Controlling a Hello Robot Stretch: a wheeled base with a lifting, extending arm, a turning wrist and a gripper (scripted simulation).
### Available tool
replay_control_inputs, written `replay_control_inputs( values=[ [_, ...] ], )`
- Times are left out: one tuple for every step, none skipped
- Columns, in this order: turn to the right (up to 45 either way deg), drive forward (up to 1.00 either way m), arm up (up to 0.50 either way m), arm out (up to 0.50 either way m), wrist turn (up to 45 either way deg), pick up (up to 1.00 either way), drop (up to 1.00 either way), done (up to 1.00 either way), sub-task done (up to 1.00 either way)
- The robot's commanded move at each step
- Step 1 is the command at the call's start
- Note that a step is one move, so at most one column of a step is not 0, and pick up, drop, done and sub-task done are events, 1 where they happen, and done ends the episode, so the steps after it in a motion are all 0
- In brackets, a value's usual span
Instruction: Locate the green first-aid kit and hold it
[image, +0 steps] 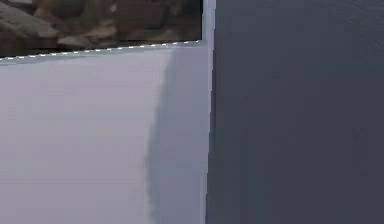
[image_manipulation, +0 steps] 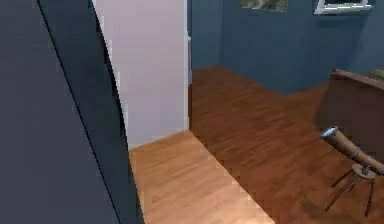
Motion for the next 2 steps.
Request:
replay_control_inputs(
  values=[
    [45.0,0.00,0.00,0.00,0.0,0.00,0.00,0.00,0.00],
    [45.0,0.00,0.00,0.00,0.0,0.00,0.00,0.00,0.00]
  ],
)
